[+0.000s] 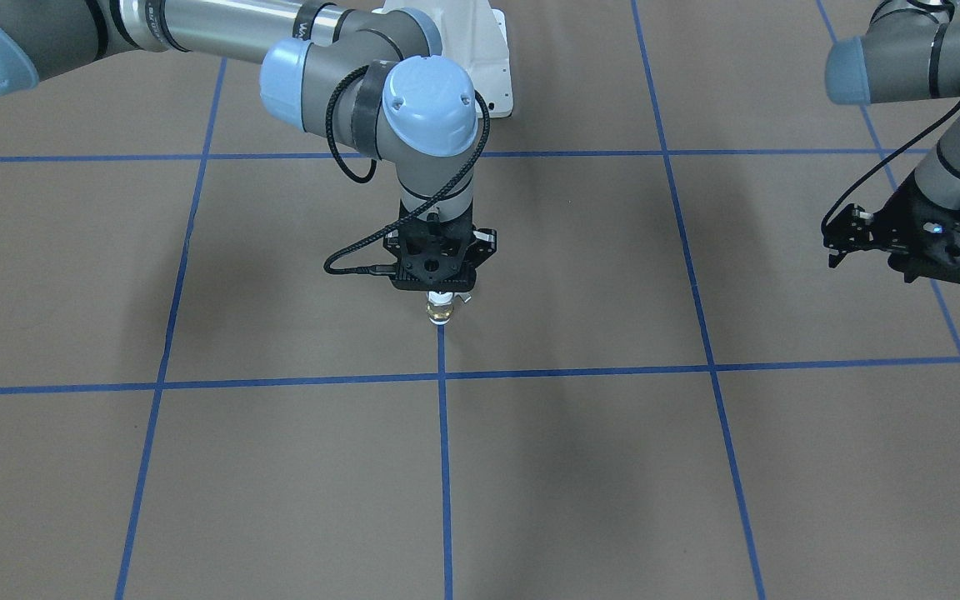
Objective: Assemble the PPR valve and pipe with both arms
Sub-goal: 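Lower the valve onto the fitting and press it down with the right gripper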
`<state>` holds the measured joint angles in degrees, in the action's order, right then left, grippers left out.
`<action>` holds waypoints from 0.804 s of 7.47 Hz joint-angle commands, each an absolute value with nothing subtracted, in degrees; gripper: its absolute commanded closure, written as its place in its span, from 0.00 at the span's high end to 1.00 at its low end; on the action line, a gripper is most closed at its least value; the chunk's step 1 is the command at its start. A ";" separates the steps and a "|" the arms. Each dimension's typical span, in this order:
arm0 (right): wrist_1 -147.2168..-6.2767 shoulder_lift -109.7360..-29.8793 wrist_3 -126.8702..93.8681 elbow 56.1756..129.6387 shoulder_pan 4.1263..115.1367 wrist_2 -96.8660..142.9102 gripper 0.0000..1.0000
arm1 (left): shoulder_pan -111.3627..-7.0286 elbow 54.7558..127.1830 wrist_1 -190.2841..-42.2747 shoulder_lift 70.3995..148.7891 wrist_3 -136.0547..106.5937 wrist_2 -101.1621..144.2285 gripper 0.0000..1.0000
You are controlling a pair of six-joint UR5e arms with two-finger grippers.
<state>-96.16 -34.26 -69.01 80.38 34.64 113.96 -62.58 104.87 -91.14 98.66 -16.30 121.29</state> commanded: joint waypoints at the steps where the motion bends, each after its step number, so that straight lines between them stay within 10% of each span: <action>1: -94.57 -34.28 -69.08 79.54 34.63 113.99 0.00 | -62.58 104.94 -91.14 98.70 -16.35 121.29 1.00; 5: -94.40 -34.36 -69.61 79.80 34.72 114.08 0.00 | -62.58 104.94 -91.14 98.70 -16.35 121.29 1.00; 6: -94.31 -34.37 -69.78 79.80 34.72 114.08 0.21 | -62.58 104.94 -91.14 98.70 -16.35 121.38 1.00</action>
<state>-94.44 -34.34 -69.55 79.71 34.69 114.07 -62.58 104.91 -91.14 98.70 -16.35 121.30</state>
